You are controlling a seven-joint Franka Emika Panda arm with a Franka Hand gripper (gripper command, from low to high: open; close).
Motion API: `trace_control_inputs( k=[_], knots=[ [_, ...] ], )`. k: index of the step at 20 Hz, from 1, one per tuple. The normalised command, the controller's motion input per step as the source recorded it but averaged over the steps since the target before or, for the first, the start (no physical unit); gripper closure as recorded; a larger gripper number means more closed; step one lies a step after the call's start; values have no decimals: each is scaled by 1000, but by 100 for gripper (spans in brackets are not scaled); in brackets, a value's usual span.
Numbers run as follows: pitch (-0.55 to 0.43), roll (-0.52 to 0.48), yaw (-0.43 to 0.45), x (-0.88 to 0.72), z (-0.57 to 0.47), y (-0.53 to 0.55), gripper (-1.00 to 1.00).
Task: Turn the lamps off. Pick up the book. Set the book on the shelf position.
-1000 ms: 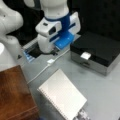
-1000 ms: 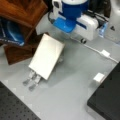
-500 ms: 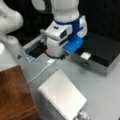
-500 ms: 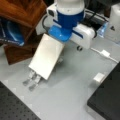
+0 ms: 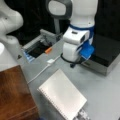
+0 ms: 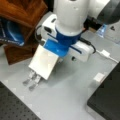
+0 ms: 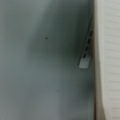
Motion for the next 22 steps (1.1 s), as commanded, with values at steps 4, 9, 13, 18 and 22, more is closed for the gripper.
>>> trace_control_inputs(
  k=[4, 9, 13, 18, 22],
  knots=[
    [185, -659, 153, 154, -87, 41, -100],
    [134, -670, 34, 21, -160, 153, -100],
    [84, -657, -26, -68, -223, 158, -100],
    [64, -663, -52, -126, -291, 61, -100],
    [35, -572, 17, -81, -193, -23, -100]
  ],
)
